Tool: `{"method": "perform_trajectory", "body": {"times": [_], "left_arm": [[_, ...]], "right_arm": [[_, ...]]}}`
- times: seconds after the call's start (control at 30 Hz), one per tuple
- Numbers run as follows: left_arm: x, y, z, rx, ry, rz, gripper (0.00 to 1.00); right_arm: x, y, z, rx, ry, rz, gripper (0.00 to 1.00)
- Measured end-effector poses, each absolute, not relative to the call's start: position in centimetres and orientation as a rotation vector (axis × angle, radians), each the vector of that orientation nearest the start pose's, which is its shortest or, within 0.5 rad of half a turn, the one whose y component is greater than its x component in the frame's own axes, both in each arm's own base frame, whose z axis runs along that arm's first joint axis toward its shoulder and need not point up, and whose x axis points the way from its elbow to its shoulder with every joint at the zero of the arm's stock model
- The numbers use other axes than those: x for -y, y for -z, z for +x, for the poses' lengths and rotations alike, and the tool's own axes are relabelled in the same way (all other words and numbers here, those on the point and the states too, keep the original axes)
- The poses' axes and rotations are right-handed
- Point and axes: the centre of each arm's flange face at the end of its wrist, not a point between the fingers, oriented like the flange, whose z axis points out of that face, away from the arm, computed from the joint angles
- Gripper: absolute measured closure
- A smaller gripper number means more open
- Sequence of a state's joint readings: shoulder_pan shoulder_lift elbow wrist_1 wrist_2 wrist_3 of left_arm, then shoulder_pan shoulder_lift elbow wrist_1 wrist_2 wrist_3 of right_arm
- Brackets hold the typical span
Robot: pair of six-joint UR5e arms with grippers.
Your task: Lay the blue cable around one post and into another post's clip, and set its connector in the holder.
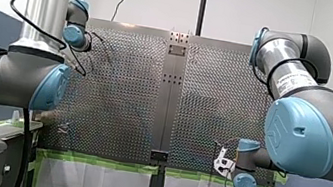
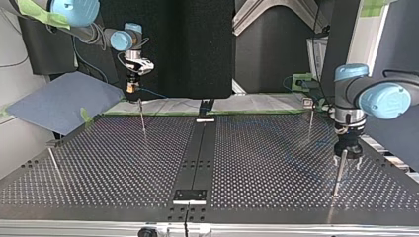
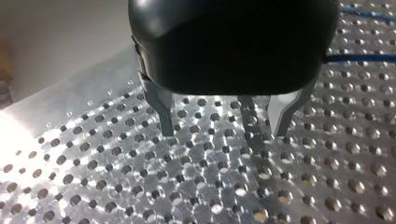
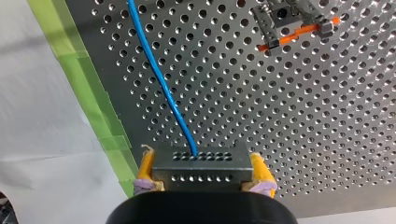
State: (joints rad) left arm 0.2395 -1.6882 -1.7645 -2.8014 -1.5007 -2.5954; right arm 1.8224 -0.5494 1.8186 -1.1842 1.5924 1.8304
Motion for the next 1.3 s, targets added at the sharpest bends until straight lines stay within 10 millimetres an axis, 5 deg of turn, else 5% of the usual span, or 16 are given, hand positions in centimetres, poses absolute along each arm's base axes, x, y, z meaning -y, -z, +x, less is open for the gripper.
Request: {"method": "perform_trajectory", "body": {"times": [0.3, 1.0, 1.3], "left_arm": [[2.0, -37.5, 53.7, -1.308, 0.753, -0.881, 0.0], [2.5, -31.2, 51.7, -1.329, 0.77, -0.893, 0.0], [3.1, -28.0, 52.7, -1.368, 0.725, -0.841, 0.0]], "right_arm": [[51.9, 9.8, 27.0, 1.367, -1.504, 1.332, 1.0], [51.7, 9.8, 27.4, 1.365, -1.508, 1.34, 1.0], [51.6, 9.8, 27.5, 1.366, -1.513, 1.339, 1.0]]}}
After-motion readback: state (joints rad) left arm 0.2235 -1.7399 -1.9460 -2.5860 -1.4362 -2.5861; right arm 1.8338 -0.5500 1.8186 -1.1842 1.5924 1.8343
